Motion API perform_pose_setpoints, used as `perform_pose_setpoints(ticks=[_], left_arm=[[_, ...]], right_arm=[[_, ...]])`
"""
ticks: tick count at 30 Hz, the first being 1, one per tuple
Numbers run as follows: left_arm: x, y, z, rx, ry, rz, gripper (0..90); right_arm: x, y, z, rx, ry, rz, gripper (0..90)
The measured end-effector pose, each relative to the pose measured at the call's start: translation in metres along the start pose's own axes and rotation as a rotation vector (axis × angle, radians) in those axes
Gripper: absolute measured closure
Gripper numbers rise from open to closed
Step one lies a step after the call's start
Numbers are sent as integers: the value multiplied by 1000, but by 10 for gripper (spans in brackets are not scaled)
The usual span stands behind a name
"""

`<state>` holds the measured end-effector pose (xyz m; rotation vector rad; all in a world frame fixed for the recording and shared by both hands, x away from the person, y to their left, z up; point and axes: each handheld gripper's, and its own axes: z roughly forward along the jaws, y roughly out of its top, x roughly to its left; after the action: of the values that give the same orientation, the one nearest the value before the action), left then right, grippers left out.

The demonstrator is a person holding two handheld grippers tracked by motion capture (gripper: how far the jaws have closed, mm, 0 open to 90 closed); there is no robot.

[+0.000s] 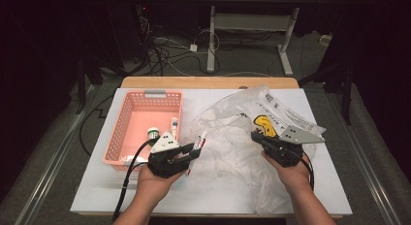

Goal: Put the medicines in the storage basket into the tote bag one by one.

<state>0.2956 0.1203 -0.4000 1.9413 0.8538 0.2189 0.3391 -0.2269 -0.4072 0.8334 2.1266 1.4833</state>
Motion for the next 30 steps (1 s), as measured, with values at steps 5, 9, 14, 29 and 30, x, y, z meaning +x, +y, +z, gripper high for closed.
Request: perform_pose_setpoints(ticks=[5,9,14,29,30], left_arm=[[-7,-2,6,-3,-5,14,682],[-13,-3,14,2,-13,17,682],[-19,-2,27,18,-21,27,682],[-30,6,68,52,-25,53,682],[-30,6,70,52,-24,53,682]], right_arm=[[-2,1,-2,-8,-4,5,900],[-2,1,-3,-10,-13,-1,900],[-2,2,-5,-11,-11,-5,900],[-2,5,-8,-32,-13,3,900],[-2,5,-9,-35,-13,2,900]])
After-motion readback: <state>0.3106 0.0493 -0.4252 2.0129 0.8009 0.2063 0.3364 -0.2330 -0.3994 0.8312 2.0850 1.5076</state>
